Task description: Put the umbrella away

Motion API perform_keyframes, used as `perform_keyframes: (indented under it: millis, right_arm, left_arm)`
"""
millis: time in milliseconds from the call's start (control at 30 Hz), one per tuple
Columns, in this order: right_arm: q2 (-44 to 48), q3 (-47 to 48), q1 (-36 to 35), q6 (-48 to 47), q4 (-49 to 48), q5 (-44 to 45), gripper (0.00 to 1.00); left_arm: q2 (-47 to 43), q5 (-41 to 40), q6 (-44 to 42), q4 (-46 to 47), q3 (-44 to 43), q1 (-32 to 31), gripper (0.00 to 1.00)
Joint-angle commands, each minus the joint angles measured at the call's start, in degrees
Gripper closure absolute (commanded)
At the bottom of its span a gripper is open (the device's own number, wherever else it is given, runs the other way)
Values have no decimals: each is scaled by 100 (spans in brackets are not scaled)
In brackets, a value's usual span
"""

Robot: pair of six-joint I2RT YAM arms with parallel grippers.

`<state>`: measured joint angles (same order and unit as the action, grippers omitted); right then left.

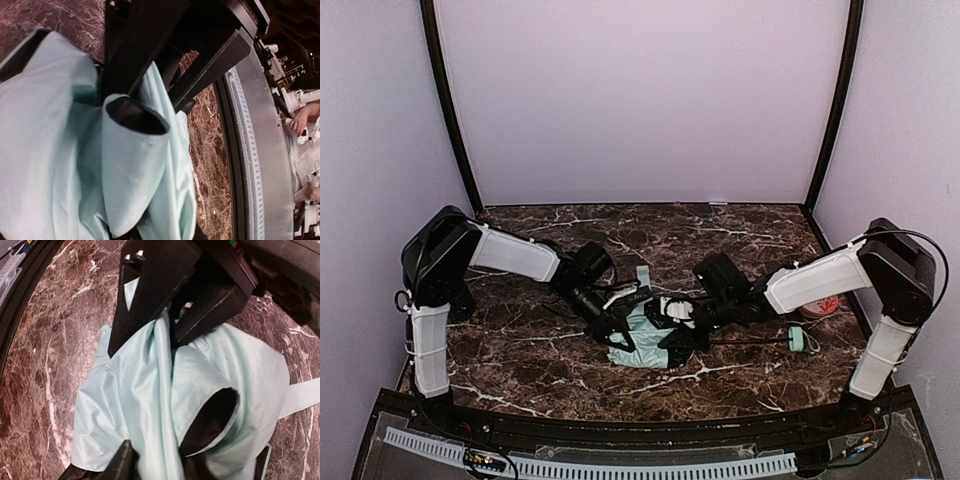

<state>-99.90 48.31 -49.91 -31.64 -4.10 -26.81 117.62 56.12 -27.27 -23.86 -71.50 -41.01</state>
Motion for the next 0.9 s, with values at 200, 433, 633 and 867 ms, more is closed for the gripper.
perform_keyframes:
  millis: [200, 433, 633, 867]
  right_arm:
    - [-681, 580, 190, 1338, 1316, -1267, 93]
    - [-1050, 672, 351, 1634, 1715, -1854, 95]
    - [-1630, 1235, 543, 1373, 2474, -2454, 96]
    - [-1816, 1599, 544, 1448, 2615, -2315, 95]
  left_arm:
    - [-776, -222, 1219, 802, 673, 295, 3]
    - [-3150, -2199, 286, 2743, 2418, 41, 1]
    - [-3471, -3806, -1870, 2400, 2734, -1316, 1]
    - [-2427, -4349, -1662, 1853, 2195, -1575, 1]
